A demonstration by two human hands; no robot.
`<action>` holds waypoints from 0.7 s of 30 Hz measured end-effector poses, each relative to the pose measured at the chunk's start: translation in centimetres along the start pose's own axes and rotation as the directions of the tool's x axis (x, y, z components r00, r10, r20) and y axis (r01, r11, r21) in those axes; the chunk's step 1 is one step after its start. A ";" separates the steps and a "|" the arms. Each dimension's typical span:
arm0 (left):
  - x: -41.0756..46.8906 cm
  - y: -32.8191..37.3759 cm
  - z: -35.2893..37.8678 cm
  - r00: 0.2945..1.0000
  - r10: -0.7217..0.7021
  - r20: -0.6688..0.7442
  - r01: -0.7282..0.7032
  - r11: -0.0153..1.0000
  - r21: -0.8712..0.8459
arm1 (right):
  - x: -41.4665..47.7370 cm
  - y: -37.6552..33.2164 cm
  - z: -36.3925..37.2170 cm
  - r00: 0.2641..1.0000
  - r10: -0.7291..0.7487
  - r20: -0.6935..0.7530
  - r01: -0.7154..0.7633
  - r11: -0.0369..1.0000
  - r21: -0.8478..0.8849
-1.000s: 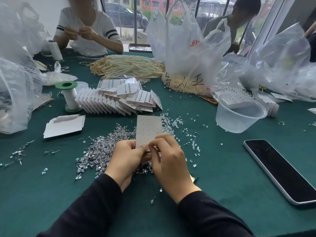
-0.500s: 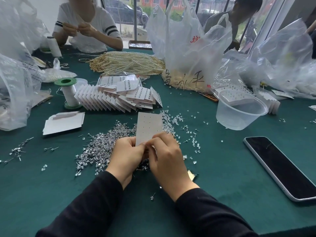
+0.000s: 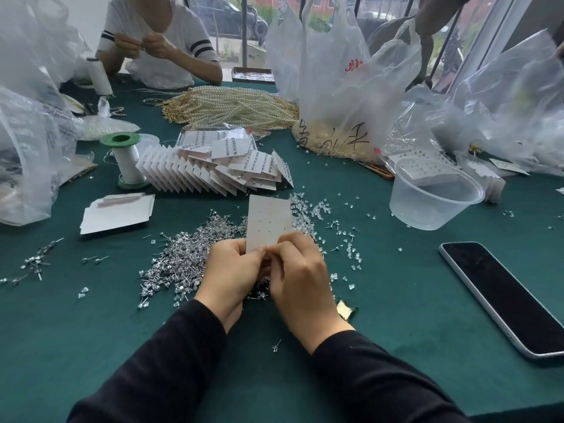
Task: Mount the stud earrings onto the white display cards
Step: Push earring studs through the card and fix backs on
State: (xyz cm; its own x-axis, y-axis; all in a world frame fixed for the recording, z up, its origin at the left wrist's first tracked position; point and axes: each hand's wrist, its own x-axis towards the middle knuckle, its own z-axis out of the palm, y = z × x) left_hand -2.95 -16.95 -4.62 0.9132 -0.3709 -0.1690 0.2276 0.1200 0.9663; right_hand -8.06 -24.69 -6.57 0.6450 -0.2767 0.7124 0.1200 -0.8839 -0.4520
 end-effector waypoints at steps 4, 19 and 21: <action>0.0 0.1 -0.1 0.998 0.059 0.003 -0.059 0.996 0.061 | 0.1 0.0 -0.1 1.000 -0.010 -0.009 0.010 1.000 0.019; -0.2 0.3 -0.4 0.991 0.123 -0.051 -0.109 0.969 0.223 | 0.1 0.2 -0.3 1.000 0.015 0.022 -0.016 0.999 0.043; -0.3 0.3 -0.4 0.988 0.145 -0.052 -0.129 0.963 0.238 | 0.2 0.2 -0.4 1.000 0.001 -0.002 -0.001 0.999 0.042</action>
State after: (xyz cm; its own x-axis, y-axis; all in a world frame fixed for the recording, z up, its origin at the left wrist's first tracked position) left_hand -3.00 -16.47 -4.33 0.9528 -0.3012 -0.0367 0.0207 -0.0562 0.9982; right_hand -8.21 -25.03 -6.34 0.6434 -0.2782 0.7131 0.1515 -0.8669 -0.4749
